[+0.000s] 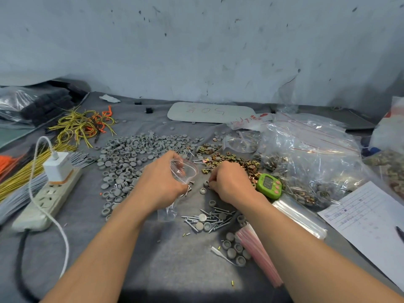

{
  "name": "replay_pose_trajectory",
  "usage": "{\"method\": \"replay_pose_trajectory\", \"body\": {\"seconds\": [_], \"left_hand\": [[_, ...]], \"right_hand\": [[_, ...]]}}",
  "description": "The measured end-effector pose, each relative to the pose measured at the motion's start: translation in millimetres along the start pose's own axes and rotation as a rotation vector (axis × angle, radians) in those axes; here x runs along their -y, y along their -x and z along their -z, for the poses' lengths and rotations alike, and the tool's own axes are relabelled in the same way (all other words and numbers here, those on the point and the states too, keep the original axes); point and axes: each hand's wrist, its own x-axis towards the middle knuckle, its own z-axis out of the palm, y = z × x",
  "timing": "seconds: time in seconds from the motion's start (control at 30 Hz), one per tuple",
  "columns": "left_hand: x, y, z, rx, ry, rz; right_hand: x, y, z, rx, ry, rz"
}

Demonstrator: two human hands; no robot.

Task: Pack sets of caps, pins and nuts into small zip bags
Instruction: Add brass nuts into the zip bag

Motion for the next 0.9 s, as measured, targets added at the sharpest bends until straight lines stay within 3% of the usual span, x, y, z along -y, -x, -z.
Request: {"method": "replay_pose_trajectory", "body": {"seconds": [0.1, 0.23, 0.37, 0.63, 0.8, 0.9], "left_hand": [[1, 0, -2, 0.005, -0.033, 0.005], [1, 0, -4, 0.002, -0.058, 0.008], [-6, 1, -9, 0.014, -0.085, 0.006], [-10, 1, -9, 0.023, -0.022, -0.049], [-8, 1, -4, -0.016, 0.041, -0.006], [-7, 2, -1, -0.01, 0.062, -0.007]], "right_hand": [[-2, -2, 11, -0.039, -0.069, -0.041], [3, 5, 33, -0.147, -0.496, -0.044], [22, 23, 48, -0.097, -0.797, 0.095], [37, 38, 44, 0.003, -0.636, 0.226], [12, 21, 53, -0.195, -0.641, 0.033], [-1, 11, 35, -0.061, -0.299, -0.057]]}}
